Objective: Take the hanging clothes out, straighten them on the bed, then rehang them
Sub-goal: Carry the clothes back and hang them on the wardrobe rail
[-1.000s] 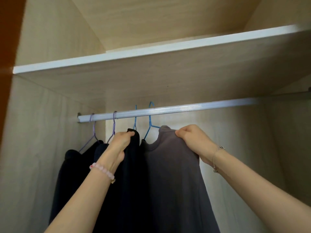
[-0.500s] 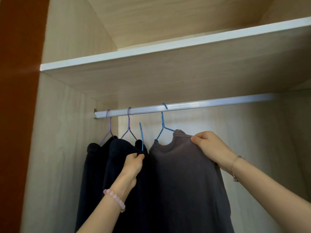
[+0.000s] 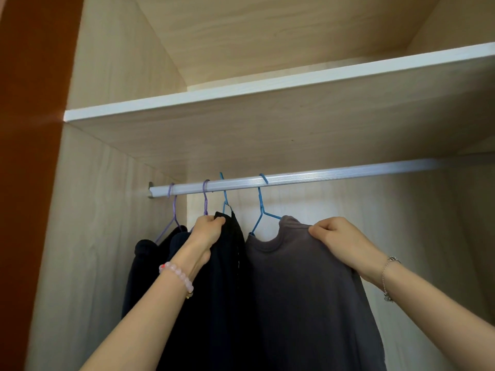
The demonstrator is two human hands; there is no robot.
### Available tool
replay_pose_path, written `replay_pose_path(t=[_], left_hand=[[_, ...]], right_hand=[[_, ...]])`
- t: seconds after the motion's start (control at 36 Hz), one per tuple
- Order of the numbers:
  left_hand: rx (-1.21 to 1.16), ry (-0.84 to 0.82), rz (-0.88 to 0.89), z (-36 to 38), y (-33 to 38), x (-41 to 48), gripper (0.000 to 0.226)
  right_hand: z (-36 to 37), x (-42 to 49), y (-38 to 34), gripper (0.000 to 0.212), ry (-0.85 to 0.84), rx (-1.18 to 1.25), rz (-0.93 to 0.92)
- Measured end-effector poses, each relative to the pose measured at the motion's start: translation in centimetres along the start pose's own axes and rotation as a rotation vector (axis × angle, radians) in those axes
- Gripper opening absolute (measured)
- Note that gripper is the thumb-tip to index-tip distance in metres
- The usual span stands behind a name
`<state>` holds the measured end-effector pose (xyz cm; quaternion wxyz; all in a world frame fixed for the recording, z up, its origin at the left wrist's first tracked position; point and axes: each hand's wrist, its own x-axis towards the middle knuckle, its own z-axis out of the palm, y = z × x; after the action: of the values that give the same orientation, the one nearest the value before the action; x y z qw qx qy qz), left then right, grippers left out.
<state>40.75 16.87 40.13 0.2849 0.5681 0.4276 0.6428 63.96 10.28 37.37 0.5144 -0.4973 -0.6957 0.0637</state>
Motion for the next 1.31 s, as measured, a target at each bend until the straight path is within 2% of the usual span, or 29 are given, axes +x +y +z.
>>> replay_pose_path(t=[0.17, 0.42, 0.61, 0.75, 0.83, 1.0, 1.19, 1.31], left_hand=[[0.197, -0.017, 0.046, -0.6, -0.7, 0.2, 0.021], [0.328, -0.020, 0.059, -2.8, -1.2, 0.4, 0.019], [0.486, -0.023, 0.042, -2.5, -1.6, 0.2, 0.022], [0.587, -0.007, 0.053, -3.5, -2.6, -0.8, 0.018], [0.593, 0.002, 0.028, -3.7, -2.7, -1.1, 0.021], [0.669, 0.036, 0.080, -3.0, -3.3, -2.8, 0.029], [0.596, 0.059, 0.186, -4.7, -3.1, -7.2, 0.029], [0.536, 0.102, 0.283, -6.6, -1.0, -8.8, 0.028]], right_hand=[[-0.3, 0.1, -0.1, 0.042, 0.005, 0.010, 0.010], [-2.0, 0.4, -1.0, 0.032, -0.018, 0.072, 0.049], [-1.4, 0.5, -1.3, 0.048, -0.003, 0.098, 0.056], [-1.9, 0.4, -1.9, 0.037, -0.014, 0.136, 0.082], [-2.0, 1.0, -2.2, 0.030, 0.028, 0.050, 0.075], [-1.6, 1.9, -2.4, 0.038, 0.142, -0.131, 0.074], [-1.7, 0.8, -0.9, 0.042, 0.146, -0.279, 0.027], [-1.3, 0.3, -0.1, 0.036, 0.128, -0.305, 0.001]])
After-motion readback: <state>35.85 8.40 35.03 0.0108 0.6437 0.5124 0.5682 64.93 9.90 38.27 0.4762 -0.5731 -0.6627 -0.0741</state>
